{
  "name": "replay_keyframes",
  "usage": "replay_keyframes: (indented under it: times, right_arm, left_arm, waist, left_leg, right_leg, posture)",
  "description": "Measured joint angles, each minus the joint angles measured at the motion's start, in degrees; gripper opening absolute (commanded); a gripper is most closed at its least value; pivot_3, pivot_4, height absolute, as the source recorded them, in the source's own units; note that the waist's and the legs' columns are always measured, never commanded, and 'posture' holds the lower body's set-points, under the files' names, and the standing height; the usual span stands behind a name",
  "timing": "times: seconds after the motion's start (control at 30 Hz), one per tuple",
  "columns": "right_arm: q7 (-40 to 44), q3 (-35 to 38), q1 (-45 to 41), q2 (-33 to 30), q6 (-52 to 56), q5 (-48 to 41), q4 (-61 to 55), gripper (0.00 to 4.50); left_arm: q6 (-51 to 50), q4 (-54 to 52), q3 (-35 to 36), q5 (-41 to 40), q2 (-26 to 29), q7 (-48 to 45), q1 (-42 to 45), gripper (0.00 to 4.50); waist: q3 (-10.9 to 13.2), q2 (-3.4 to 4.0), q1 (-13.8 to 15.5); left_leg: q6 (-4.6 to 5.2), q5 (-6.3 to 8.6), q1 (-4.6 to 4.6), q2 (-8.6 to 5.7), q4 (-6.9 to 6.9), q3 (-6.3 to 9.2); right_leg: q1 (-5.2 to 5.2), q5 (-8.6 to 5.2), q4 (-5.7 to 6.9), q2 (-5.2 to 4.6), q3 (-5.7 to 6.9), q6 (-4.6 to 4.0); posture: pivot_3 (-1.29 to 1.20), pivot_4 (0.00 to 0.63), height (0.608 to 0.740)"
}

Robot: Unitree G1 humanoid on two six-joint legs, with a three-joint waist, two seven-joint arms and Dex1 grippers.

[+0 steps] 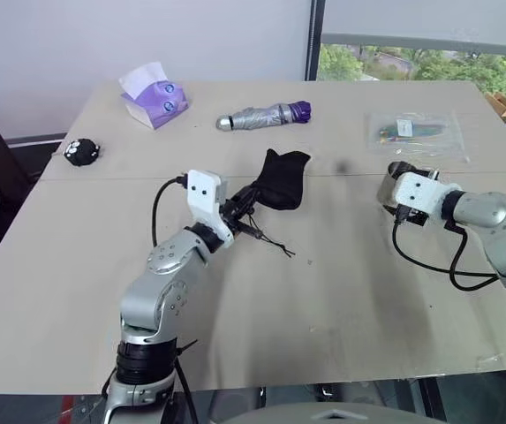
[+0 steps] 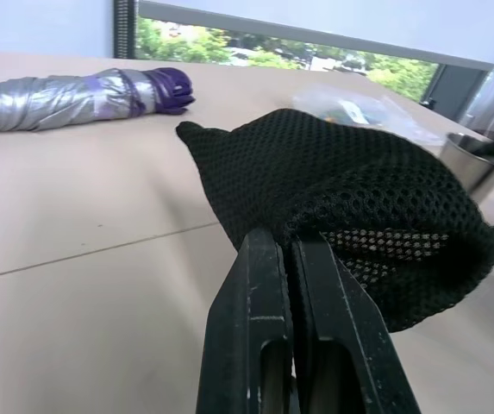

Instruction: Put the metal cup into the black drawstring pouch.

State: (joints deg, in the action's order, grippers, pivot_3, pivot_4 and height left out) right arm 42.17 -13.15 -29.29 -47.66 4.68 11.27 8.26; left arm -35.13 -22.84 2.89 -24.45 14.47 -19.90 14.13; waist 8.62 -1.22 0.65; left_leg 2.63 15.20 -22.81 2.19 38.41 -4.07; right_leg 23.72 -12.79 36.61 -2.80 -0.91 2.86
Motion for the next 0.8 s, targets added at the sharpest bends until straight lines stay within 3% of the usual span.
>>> replay_keyframes:
  times: [0.2, 0.33, 0.5, 0.6, 0.8]
  right_arm:
    - [2.55, -0.08, 0.57, -1.92, -1.05, 2.7, -0.12, 0.03]
    - [3.4, 0.41, 2.19, -1.88, 0.92, 2.65, -3.6, 0.03]
    - [8.39, 6.62, 4.7, 8.92, 26.71, -20.12, -27.29, 0.03]
    - [9.26, 8.3, 5.93, 9.45, 38.97, -30.79, -38.98, 0.03]
    - [3.72, 9.98, 8.41, 12.59, 50.77, -40.35, -47.05, 0.03]
  left_arm:
    - [-0.86, 0.0, -0.11, 0.08, -0.37, 1.64, 0.72, 0.0]
    - [-2.83, 0.0, -0.16, -0.28, -0.51, 2.44, 1.17, 0.0]
    - [-8.61, 1.17, -1.29, -2.82, -3.27, 3.57, 5.72, 0.0]
    - [-10.15, 2.28, -1.26, -2.97, -4.27, 4.39, 7.75, 0.0]
    - [-12.06, 6.77, -1.6, -2.58, -6.68, 6.64, 11.93, 0.0]
  waist:
    - [0.0, 0.0, 0.02]
    - [0.0, 0.0, 0.01]
    - [0.03, -0.02, -0.3]
    - [0.02, -0.03, 0.29]
    - [0.04, -0.06, 0.09]
  left_leg:
    - [0.0, 0.0, 0.0, 0.0, 0.01, -0.01]
    - [0.0, 0.0, 0.01, 0.01, 0.01, 0.01]
    - [-0.01, 0.0, 0.0, 0.08, 0.02, 0.22]
    - [-0.01, 0.0, -0.05, 0.07, 0.02, 0.38]
    - [0.0, 0.0, -0.1, -0.06, 0.1, 0.31]
  right_leg:
    - [-0.01, 0.0, 0.0, -0.01, -0.01, 0.0]
    - [0.0, 0.0, 0.02, 0.0, -0.01, 0.0]
    - [-0.01, 0.01, 0.15, 0.06, 0.13, 0.01]
    - [-0.05, 0.01, 0.13, -0.02, 0.31, 0.0]
    - [-0.05, 0.01, 0.09, -0.11, 0.19, 0.0]
  posture:
    - [0.0, 0.15, 0.74]
    - [0.0, 0.15, 0.74]
    - [0.0, 0.15, 0.74]
    - [0.0, 0.15, 0.74]
    - [0.0, 0.15, 0.74]
